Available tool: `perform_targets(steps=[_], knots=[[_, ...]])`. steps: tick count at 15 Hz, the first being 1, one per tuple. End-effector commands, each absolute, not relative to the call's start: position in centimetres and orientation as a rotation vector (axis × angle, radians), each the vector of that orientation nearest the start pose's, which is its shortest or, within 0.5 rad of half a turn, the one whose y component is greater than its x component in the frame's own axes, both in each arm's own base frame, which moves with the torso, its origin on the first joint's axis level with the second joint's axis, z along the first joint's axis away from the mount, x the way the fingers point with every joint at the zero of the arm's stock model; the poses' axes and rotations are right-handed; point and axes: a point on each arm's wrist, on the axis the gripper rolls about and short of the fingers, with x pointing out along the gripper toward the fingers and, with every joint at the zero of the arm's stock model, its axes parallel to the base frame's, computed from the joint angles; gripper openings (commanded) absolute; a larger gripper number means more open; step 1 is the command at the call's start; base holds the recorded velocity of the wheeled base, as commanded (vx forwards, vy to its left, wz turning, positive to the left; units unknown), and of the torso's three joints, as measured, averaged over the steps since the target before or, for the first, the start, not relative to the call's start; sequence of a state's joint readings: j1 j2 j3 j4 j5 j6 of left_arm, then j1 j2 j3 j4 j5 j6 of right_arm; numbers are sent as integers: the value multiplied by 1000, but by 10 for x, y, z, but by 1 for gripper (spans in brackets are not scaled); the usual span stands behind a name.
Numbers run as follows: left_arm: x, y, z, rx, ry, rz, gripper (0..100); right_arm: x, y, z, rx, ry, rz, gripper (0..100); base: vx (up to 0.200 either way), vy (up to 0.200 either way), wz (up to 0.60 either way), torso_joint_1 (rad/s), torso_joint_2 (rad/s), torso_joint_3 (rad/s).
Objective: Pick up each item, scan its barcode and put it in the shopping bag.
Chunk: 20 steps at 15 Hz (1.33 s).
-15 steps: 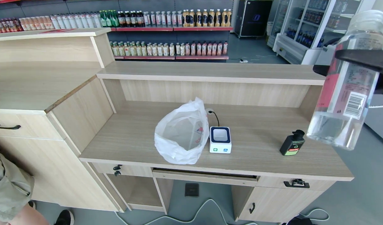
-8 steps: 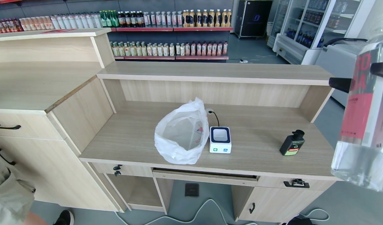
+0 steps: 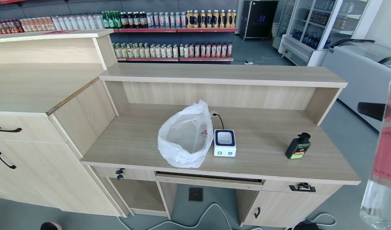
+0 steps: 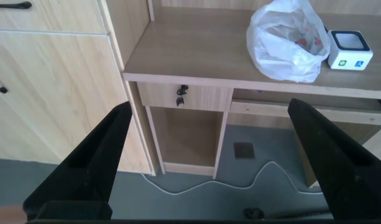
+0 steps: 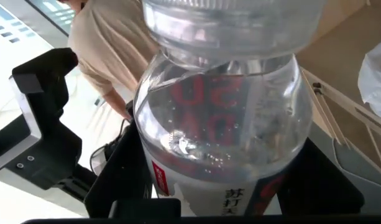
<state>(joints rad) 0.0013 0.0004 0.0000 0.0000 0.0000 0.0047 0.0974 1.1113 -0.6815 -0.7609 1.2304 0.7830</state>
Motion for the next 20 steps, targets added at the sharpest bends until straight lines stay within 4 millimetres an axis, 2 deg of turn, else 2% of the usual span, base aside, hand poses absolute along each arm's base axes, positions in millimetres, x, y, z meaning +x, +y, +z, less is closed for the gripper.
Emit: perform_targets(steps=[1, 8, 12, 20], knots=[[-23, 0, 75, 5, 0, 2, 100, 132, 36, 292, 477, 214, 1329, 0, 0, 0, 0, 0, 0, 0], [-23, 0, 75, 5, 0, 2, 100, 133, 37, 284, 526, 224, 1253, 0, 0, 0, 0, 0, 0, 0], [-23, 0, 75, 5, 0, 2, 100, 131, 39, 276, 458, 233, 1249, 0, 0, 0, 0, 0, 0, 0], [-23, 0, 75, 5, 0, 2, 100, 131, 38, 277, 453, 227, 1247, 0, 0, 0, 0, 0, 0, 0]])
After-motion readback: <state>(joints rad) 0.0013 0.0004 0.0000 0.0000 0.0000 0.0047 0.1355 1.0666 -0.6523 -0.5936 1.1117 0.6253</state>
